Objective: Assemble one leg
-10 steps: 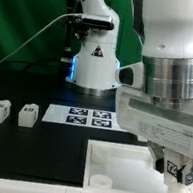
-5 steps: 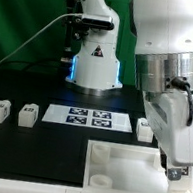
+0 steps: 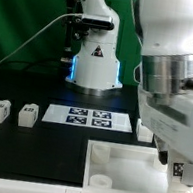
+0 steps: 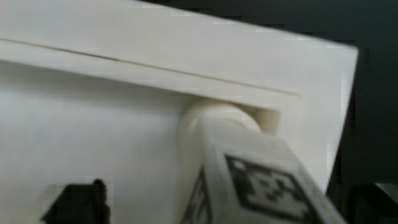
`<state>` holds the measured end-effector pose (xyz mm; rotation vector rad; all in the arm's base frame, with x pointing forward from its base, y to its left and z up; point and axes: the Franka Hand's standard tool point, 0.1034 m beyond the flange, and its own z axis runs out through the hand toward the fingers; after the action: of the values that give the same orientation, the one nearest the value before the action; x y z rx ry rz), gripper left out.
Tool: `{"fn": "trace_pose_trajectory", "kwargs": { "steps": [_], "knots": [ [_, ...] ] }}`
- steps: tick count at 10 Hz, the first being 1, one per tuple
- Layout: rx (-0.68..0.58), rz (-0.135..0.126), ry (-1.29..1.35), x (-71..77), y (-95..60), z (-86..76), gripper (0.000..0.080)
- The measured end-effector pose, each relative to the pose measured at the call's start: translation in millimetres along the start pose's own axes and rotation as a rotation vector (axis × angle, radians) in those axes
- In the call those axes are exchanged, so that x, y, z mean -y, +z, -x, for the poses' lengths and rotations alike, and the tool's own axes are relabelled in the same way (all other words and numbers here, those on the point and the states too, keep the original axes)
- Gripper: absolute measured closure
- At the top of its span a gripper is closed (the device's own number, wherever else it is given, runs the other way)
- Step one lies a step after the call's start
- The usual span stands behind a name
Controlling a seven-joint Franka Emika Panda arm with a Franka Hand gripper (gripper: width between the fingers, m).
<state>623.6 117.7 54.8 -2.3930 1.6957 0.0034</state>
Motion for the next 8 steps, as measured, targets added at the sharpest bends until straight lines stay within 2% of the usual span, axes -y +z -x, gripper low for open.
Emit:
{"fn": "trace_pose_trajectory", "kwargs": {
  "steps": [2,3,8],
  "knots": [
    [-0.008,0.006,-0.285,6.6,-7.7,17.5,0.0152],
    [-0.015,0.011,-0.418,9.2,-13.9,19.7,0.0151],
    [-0.018,0.025,-0.88,6.4,-11.4,13.3,0.0151]
  ]
}}
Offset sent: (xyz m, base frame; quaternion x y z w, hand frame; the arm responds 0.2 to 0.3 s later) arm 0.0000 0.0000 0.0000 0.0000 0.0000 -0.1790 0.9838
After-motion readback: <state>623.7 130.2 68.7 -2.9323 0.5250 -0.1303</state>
